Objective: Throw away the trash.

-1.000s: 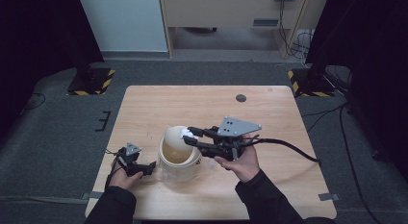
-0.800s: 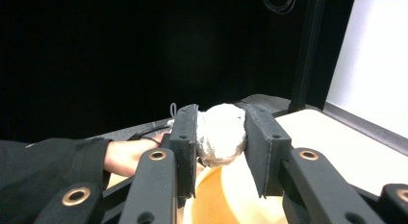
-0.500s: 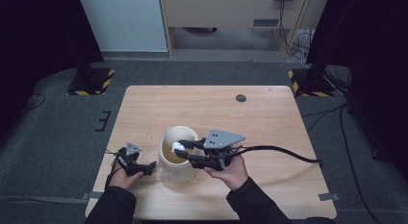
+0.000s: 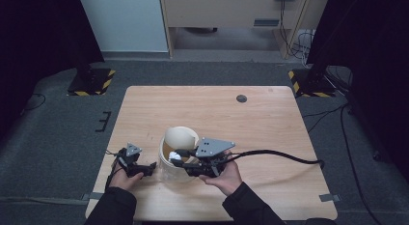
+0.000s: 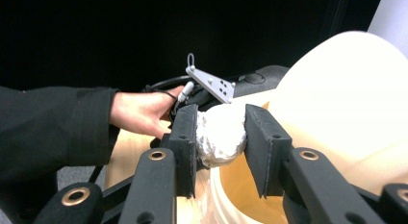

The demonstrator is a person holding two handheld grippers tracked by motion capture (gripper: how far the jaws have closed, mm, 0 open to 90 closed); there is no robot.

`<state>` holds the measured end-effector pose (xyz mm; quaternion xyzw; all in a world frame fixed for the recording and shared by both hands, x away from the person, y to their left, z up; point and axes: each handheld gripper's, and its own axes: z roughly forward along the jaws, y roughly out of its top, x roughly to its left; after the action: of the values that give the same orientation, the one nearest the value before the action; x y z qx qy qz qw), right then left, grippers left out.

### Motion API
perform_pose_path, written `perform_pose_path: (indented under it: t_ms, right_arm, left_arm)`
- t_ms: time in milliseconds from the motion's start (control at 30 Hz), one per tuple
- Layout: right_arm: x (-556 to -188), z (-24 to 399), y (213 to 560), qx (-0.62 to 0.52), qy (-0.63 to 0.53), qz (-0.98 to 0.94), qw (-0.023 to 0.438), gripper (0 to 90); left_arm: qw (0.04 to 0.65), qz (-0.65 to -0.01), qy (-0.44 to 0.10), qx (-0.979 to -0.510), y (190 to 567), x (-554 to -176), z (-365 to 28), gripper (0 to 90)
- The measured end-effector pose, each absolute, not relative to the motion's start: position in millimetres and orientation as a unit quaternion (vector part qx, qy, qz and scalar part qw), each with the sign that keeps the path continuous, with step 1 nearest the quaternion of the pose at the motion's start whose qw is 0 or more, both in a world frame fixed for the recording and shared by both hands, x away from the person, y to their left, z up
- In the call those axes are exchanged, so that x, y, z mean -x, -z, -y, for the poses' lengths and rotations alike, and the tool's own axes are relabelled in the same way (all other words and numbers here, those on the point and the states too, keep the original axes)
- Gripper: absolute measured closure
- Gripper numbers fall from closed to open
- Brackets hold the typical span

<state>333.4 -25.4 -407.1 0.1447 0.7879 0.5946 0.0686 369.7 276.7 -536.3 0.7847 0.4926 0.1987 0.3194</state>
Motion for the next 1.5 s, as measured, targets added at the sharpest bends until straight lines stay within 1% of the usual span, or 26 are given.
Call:
perform_pose_path:
  t_ms: [500, 533, 767, 967, 1300, 1433, 1500]
  right_arm:
    - [-336, 18, 420, -0.146, -0.572, -0.804, 0.080, 63.7]
    - [-336, 17, 421, -0.148, -0.571, -0.804, 0.080, 62.1]
    - [-336, 17, 422, -0.151, -0.570, -0.804, 0.080, 57.9]
    - [-335, 17, 422, -0.150, -0.570, -0.803, 0.085, 56.1]
    - [-335, 17, 423, -0.141, -0.563, -0.805, 0.122, 58.4]
    - [-335, 17, 424, -0.139, -0.565, -0.803, 0.129, 58.7]
    - [-335, 17, 423, -0.139, -0.565, -0.801, 0.141, 58.5]
  left_arm:
    - [0.319, -0.493, -0.199, -0.785, 536, -370, -277, 0.0]
    - [0.319, -0.493, -0.199, -0.785, 536, -370, -277, 0.0]
    - [0.319, -0.493, -0.199, -0.785, 536, -370, -277, 0.0]
    - [0.320, -0.493, -0.199, -0.784, 536, -370, -277, 0.0]
    - [0.319, -0.493, -0.199, -0.785, 536, -370, -277, 0.0]
    - [0.319, -0.493, -0.199, -0.785, 536, -370, -277, 0.0]
    - [0.319, -0.493, -0.199, -0.785, 536, -370, -277, 0.0]
